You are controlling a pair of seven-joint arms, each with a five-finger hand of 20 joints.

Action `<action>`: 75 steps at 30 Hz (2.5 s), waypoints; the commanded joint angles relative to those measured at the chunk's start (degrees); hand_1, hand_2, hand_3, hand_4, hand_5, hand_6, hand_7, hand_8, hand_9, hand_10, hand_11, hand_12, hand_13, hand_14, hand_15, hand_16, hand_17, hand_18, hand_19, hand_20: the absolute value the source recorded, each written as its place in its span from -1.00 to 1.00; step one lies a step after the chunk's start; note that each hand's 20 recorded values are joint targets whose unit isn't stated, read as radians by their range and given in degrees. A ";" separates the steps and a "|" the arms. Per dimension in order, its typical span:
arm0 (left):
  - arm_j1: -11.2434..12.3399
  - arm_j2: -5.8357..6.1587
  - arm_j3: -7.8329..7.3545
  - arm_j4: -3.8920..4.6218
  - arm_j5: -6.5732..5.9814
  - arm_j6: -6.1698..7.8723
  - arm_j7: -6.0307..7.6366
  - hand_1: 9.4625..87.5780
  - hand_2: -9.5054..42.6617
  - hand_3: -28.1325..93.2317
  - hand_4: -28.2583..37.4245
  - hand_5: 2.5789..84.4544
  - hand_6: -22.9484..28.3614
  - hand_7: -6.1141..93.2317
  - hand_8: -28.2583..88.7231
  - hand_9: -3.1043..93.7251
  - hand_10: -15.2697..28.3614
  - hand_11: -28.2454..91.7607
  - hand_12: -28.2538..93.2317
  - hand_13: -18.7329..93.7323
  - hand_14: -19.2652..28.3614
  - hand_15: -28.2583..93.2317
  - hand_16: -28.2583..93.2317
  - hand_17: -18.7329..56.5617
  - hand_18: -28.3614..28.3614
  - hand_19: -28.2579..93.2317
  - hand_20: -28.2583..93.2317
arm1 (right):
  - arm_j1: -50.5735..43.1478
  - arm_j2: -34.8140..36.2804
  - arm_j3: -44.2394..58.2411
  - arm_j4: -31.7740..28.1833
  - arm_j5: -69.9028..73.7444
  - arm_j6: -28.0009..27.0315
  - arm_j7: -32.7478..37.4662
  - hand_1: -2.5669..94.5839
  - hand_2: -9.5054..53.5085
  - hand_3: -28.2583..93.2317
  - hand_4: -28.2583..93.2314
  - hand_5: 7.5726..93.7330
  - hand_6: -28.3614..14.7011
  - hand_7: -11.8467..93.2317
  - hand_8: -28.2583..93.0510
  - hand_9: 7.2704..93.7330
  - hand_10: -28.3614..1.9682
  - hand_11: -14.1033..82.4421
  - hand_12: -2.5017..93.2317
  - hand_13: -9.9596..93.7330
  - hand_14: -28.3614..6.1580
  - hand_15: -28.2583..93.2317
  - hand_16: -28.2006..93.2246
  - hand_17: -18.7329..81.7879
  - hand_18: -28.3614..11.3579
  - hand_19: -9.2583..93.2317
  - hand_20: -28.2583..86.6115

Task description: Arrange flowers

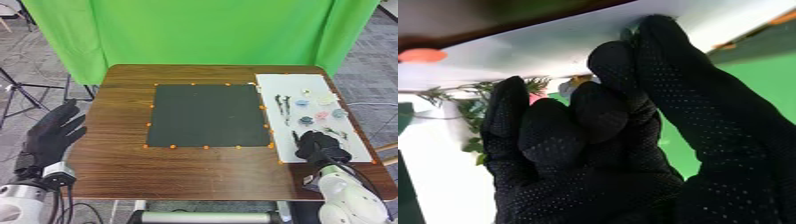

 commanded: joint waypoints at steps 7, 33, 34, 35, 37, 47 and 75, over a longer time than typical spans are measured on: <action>3.64 1.14 -4.01 -1.62 -0.07 1.10 -0.18 -0.64 -0.80 0.61 -1.00 -0.45 -0.02 -0.41 -0.71 -0.54 0.14 -0.25 -0.24 -0.38 0.31 -0.17 -0.44 -0.77 0.64 0.12 -0.38 | 2.89 0.13 2.82 -5.23 18.20 7.19 3.94 -0.08 -1.00 0.88 -0.88 0.27 0.31 0.51 -0.14 0.48 0.18 0.68 0.36 0.45 -0.03 0.94 0.08 -0.09 -0.59 0.74 0.26; 9.93 2.32 -9.21 -2.81 1.64 2.53 2.36 -0.62 -0.88 0.62 -0.98 -0.48 -0.03 -0.41 -0.71 -0.55 0.12 -0.25 -0.23 -0.39 0.27 -0.19 -0.44 -0.76 0.63 0.09 -0.38 | 33.46 -16.32 -32.61 12.40 4.92 1.00 0.84 -0.06 -1.00 0.85 -0.85 0.29 0.29 0.48 -0.13 0.49 0.13 0.69 0.34 0.47 -0.05 0.94 0.08 -0.09 -0.62 0.76 0.26; 9.92 2.36 -9.17 -2.83 1.52 2.52 2.40 -0.62 -0.88 0.62 -0.98 -0.48 -0.03 -0.41 -0.70 -0.55 0.12 -0.25 -0.23 -0.39 0.27 -0.19 -0.44 -0.77 0.63 0.09 -0.38 | 33.84 -16.56 -33.70 12.97 4.18 0.93 0.90 -0.06 -1.00 0.85 -0.84 0.29 0.29 0.48 -0.13 0.49 0.12 0.69 0.34 0.47 -0.05 0.94 0.08 -0.09 -0.62 0.76 0.26; 9.92 2.48 -9.16 -2.88 1.33 2.53 2.28 -0.62 -0.88 0.62 -0.98 -0.48 -0.03 -0.41 -0.70 -0.55 0.12 -0.25 -0.23 -0.39 0.27 -0.19 -0.44 -0.77 0.63 0.09 -0.38 | 34.05 -16.77 -34.70 13.72 3.55 1.62 0.58 -0.06 -1.00 0.85 -0.84 0.29 0.29 0.48 -0.12 0.49 0.13 0.69 0.34 0.47 -0.04 0.94 0.08 -0.09 -0.62 0.76 0.26; 9.96 2.39 -9.27 -2.99 1.14 2.02 2.08 -0.63 -0.88 0.62 -0.97 -0.48 -0.03 -0.41 -0.70 -0.55 0.12 -0.26 -0.23 -0.39 0.27 -0.19 -0.43 -0.77 0.63 0.09 -0.38 | 34.22 -17.28 -36.26 15.07 1.88 2.04 0.04 -0.06 -1.00 0.84 -0.84 0.29 0.29 0.48 -0.12 0.50 0.13 0.69 0.33 0.47 -0.05 0.94 0.08 -0.09 -0.62 0.76 0.26; 9.55 2.70 -8.76 -2.97 1.20 1.73 1.44 -0.63 -0.89 0.61 -0.95 -0.47 -0.02 -0.42 -0.69 -0.55 0.12 -0.26 -0.22 -0.40 0.28 -0.20 -0.43 -0.77 0.63 0.09 -0.38 | 32.31 -21.46 -38.36 17.54 -5.13 -0.61 2.79 -0.07 -1.00 0.84 -0.82 0.29 0.29 0.47 -0.12 0.50 0.13 0.68 0.33 0.48 -0.05 0.94 0.08 -0.08 -0.64 0.76 0.26; 6.50 5.94 -6.09 -1.85 1.36 0.91 -1.19 -0.63 -0.89 0.60 -0.93 -0.47 -0.02 -0.43 -0.68 -0.55 0.12 -0.27 -0.21 -0.40 0.28 -0.20 -0.43 -0.77 0.63 0.09 -0.38 | 30.43 -28.64 -39.62 22.04 -7.36 -1.15 3.61 -0.15 -1.00 0.83 -0.75 0.51 0.39 0.35 -0.12 0.71 0.26 0.68 0.18 0.68 0.09 0.90 0.08 0.11 -0.70 0.88 0.20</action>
